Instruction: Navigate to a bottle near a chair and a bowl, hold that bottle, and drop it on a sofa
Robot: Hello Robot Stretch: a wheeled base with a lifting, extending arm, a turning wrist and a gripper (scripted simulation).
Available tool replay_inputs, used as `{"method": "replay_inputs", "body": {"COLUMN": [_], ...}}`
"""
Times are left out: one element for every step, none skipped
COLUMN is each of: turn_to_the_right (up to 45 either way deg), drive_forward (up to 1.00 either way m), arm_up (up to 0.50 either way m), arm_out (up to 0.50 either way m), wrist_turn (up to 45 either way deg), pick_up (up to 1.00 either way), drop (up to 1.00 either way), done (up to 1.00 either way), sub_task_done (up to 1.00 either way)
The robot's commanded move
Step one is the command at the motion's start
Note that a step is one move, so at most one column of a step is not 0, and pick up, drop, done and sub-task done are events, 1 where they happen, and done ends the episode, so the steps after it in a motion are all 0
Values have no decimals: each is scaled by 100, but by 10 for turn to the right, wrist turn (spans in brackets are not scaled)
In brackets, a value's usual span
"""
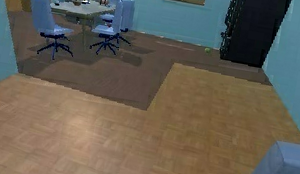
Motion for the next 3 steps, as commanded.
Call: {"method": "replay_inputs", "body": {"turn_to_the_right": [0,0,0], "drive_forward": [0,0,0], "arm_up": [10,0,0], "arm_out": [0,-8,0], "wrist_turn": [0,0,0], "pick_up": [0,0,0], "drop": [0,0,0], "done": [0,0,100], "sub_task_done": [0,0,0]}}
